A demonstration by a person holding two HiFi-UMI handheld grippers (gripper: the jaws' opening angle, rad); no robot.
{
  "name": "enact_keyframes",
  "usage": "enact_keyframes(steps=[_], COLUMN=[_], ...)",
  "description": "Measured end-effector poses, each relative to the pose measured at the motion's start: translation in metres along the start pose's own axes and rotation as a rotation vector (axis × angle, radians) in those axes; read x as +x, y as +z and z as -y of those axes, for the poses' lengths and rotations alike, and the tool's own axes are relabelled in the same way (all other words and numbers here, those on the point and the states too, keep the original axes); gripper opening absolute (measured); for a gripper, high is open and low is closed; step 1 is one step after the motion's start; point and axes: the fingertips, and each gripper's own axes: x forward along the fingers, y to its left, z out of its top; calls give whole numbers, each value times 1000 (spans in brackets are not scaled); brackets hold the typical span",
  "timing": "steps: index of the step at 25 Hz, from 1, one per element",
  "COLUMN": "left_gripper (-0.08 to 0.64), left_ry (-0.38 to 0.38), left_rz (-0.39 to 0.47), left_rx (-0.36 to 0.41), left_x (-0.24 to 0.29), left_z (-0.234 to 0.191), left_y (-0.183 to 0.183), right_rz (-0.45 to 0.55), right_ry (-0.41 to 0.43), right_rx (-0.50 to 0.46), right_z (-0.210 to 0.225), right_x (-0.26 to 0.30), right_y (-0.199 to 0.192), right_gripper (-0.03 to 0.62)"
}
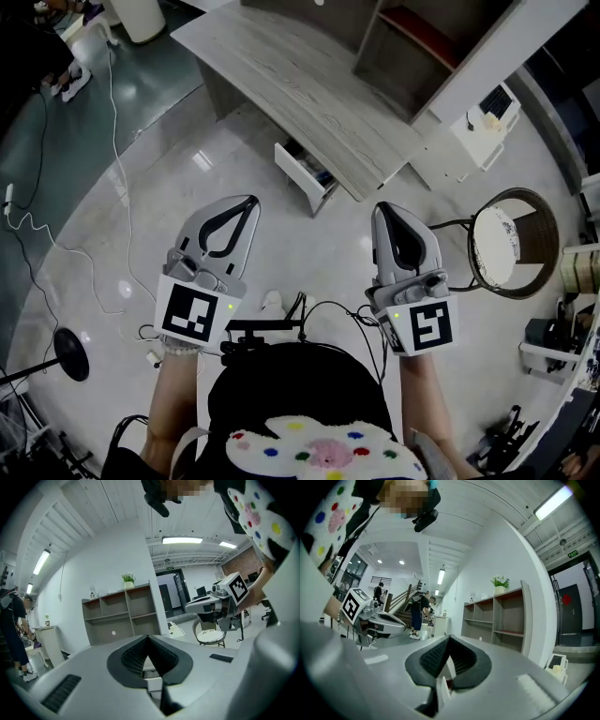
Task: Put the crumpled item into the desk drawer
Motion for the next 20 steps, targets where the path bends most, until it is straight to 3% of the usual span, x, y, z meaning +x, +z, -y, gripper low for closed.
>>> enact_keyframes(steps=[20], left_gripper=[6], left_ry=[-24], left_rz=[-11], left_rx=[7], left_x=[9], left_z=[4], left_y=[-1], right_rz=[-25], right_ry=[-5], right_rx=[2], right_z=[4], right_x=[8], right_y=[-6], right_gripper=[9])
